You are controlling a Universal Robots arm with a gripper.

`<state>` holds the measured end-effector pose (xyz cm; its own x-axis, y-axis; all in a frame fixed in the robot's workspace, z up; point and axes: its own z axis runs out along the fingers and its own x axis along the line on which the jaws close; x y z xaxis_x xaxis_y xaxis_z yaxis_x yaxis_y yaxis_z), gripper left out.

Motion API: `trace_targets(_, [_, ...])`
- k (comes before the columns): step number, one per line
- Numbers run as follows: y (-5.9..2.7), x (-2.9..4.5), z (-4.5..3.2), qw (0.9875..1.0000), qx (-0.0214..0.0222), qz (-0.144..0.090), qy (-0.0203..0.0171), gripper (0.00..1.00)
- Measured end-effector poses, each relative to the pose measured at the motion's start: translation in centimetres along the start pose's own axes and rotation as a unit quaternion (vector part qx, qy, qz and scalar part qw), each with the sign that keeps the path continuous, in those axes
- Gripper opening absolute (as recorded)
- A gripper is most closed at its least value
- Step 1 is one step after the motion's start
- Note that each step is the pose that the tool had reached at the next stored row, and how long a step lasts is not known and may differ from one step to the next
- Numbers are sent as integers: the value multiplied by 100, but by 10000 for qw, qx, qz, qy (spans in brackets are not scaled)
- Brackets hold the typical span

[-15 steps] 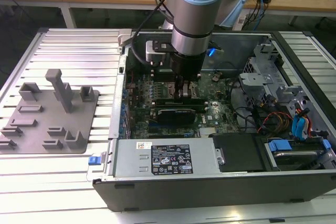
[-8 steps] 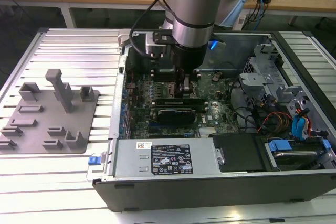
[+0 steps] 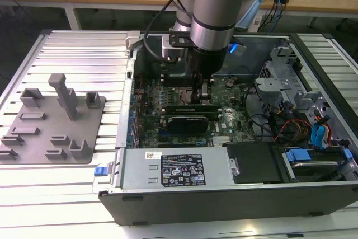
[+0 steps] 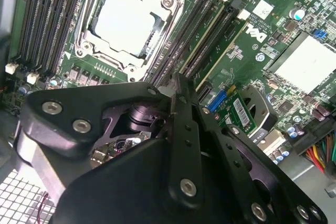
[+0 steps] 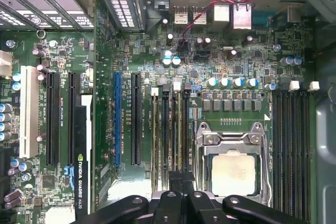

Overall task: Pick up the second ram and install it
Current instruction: 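Insert the second ram into the second slot, then press down the second ram until it locks into place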

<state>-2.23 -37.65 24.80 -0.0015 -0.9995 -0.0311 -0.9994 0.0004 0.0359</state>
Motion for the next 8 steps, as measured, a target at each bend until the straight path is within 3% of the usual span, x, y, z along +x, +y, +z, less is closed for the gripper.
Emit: trace_targets(8, [-9,0,-1,10000,0,0,0,8])
